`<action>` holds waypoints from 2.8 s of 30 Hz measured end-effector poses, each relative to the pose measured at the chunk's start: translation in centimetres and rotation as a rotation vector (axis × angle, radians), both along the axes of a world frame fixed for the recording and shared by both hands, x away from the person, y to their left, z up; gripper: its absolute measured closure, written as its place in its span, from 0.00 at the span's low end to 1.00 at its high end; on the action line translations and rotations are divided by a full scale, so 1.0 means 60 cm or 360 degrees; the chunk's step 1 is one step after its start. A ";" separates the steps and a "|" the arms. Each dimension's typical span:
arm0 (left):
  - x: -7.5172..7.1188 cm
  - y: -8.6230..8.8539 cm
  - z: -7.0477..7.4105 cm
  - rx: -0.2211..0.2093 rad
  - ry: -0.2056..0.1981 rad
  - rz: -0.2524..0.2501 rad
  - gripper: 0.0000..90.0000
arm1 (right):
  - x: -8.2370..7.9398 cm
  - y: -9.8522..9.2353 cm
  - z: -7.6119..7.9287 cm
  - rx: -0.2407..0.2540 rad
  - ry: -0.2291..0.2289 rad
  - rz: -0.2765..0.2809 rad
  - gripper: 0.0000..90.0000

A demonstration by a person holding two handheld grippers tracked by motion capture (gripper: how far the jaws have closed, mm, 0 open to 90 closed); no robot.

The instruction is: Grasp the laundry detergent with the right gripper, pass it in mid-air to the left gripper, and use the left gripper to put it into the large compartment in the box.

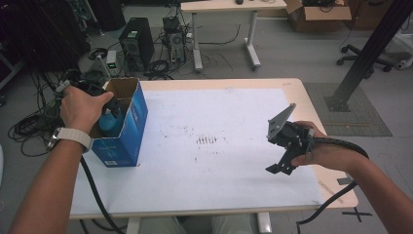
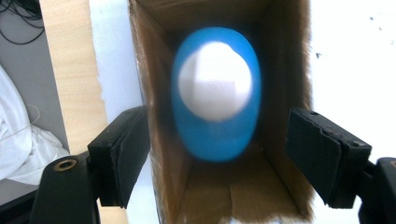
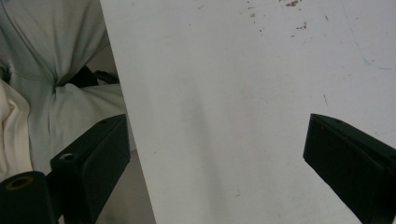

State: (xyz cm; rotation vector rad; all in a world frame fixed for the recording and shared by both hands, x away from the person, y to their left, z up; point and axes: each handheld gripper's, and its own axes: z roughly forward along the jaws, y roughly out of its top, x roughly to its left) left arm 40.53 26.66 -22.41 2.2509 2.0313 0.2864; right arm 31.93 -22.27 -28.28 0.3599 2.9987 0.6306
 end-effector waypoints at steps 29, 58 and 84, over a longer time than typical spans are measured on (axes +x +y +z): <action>-0.145 -0.128 0.108 -0.0141 0.0004 -0.0436 0.24 | -0.063 0.000 0.016 0.0026 -0.0081 0.0029 0.08; -0.157 -0.203 0.102 -0.0179 0.0023 -0.0641 0.06 | -0.066 0.003 0.014 0.0034 -0.0079 0.0019 0.08; -0.158 -0.220 0.095 -0.0216 0.0038 -0.0716 0.06 | -0.057 0.016 0.017 0.0027 -0.0076 0.0036 0.07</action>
